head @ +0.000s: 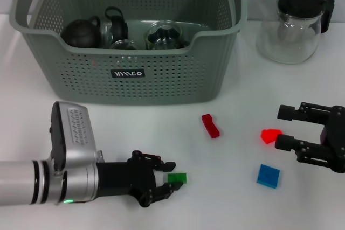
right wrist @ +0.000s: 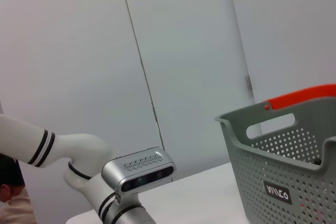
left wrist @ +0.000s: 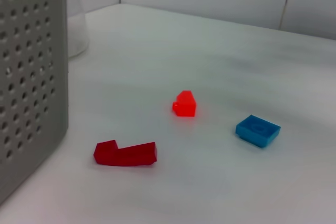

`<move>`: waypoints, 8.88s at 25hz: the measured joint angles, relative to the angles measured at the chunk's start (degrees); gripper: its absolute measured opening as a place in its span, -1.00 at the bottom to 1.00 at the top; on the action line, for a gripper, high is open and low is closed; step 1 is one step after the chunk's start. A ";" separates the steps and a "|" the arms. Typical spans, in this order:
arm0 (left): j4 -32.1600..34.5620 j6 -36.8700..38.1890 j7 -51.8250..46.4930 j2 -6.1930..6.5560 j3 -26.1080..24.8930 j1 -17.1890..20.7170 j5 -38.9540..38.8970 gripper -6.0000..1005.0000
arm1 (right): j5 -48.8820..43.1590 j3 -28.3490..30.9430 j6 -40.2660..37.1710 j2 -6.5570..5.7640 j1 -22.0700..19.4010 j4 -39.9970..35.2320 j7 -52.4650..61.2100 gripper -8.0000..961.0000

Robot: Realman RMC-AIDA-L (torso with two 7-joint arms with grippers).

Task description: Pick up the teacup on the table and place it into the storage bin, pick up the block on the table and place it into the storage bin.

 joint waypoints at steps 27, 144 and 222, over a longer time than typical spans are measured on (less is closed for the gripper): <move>22.09 22.11 -36.21 3.77 -33.50 -6.26 -6.20 -0.52 | -0.08 0.18 0.28 0.08 0.15 -0.01 0.00 0.41; 9.45 29.58 -10.08 0.83 -34.84 4.53 10.63 0.45 | 17.40 -25.60 18.67 4.43 6.67 -42.99 48.64 -0.07; 7.08 26.82 -9.54 0.75 -35.60 2.63 10.55 0.46 | -47.03 -39.25 15.57 4.46 19.18 -35.97 85.20 0.42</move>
